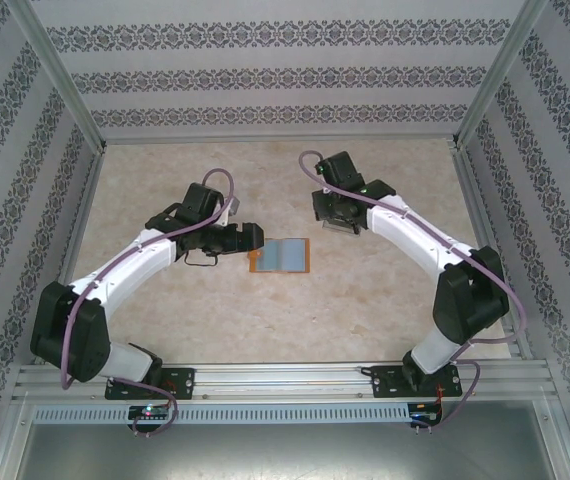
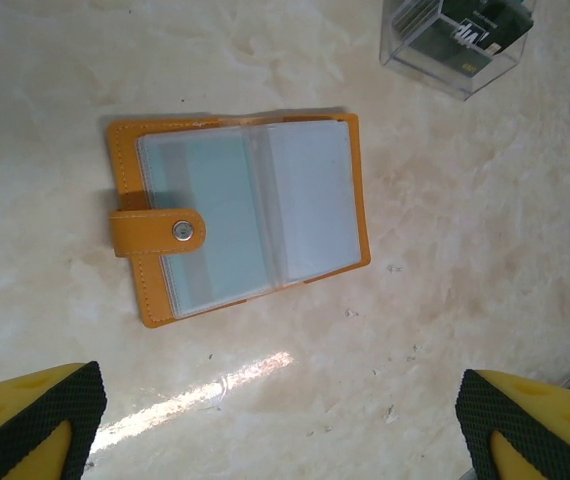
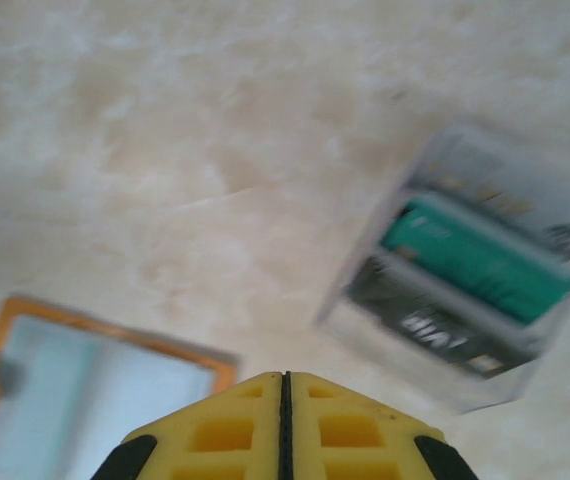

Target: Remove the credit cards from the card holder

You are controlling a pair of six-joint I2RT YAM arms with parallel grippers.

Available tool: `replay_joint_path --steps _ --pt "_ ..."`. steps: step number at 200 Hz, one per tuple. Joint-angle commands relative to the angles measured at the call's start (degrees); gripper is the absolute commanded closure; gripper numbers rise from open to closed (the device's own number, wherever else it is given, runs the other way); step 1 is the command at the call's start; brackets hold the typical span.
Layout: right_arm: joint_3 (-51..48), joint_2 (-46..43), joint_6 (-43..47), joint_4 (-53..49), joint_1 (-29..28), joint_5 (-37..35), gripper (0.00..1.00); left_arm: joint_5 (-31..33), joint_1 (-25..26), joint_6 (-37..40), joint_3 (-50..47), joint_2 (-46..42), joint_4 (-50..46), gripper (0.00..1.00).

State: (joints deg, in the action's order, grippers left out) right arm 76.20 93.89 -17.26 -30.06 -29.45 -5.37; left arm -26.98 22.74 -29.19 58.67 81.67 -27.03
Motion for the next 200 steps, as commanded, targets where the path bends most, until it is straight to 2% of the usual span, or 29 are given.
replay_joint_path --steps 1,45,96,107,163,200 --pt "-2.85 1.45 -14.03 0.30 -1.74 6.71 1.00 -1.80 -0.58 -1.89 -0.64 1.64 2.24 0.11" --pt "-6.82 4.31 -19.25 3.27 -5.56 7.94 1.00 -0.16 -0.35 -4.77 0.18 7.08 4.42 0.23" --pt "-11.64 6.03 -21.80 5.12 -5.57 9.00 1.00 1.54 0.99 -8.95 1.00 12.21 6.97 0.35" --pt "-12.90 6.47 -21.94 6.14 -5.22 9.80 1.00 2.19 1.76 -9.30 1.31 13.32 7.14 0.40" --pt "-13.01 10.19 -20.45 7.92 -4.26 12.35 1.00 2.62 2.84 -10.13 1.88 17.84 8.95 0.50" --pt "-13.27 11.65 -20.71 8.01 -3.79 11.96 1.00 2.12 3.70 -9.27 4.09 20.69 8.94 0.51"
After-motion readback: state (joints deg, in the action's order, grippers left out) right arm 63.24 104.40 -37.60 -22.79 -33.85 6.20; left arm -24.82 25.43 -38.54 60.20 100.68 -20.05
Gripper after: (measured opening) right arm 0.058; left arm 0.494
